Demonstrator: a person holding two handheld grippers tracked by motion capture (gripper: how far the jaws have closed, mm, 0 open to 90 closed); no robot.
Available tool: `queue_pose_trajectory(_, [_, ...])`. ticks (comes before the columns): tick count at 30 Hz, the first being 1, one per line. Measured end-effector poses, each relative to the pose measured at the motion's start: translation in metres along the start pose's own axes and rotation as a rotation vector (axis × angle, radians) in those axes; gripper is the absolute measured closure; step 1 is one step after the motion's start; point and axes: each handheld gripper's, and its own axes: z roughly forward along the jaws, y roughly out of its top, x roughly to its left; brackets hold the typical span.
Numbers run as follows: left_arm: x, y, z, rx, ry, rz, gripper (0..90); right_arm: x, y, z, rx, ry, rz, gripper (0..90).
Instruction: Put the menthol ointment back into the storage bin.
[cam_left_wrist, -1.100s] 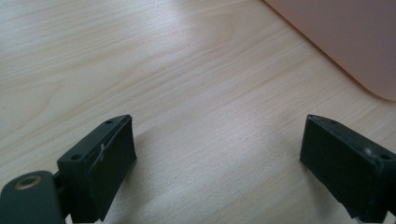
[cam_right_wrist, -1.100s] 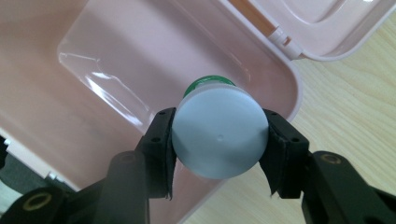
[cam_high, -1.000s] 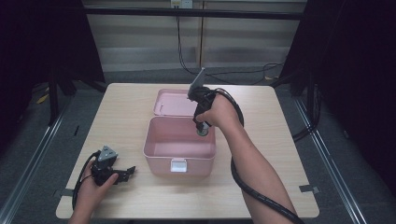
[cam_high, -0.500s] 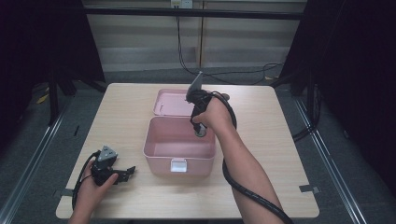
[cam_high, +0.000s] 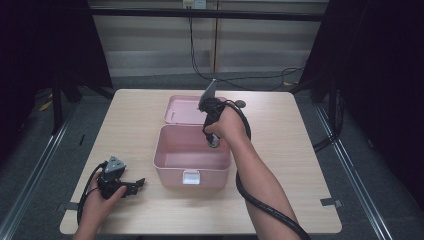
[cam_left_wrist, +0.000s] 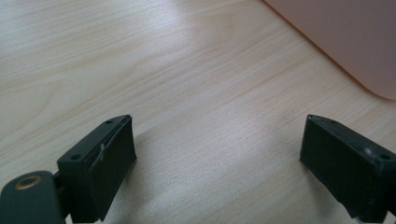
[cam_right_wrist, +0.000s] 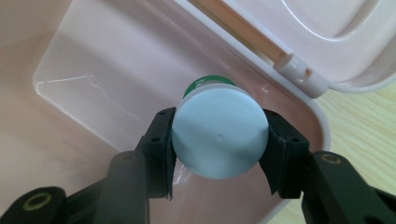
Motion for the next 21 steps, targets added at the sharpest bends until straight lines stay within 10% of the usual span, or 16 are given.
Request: queue_pose_trajectory(21, [0.0, 0.0, 0.0, 0.0, -0.002, 0.003, 9.8, 0.001, 0.005, 0.018, 0.002, 0.001, 0.054, 50.9])
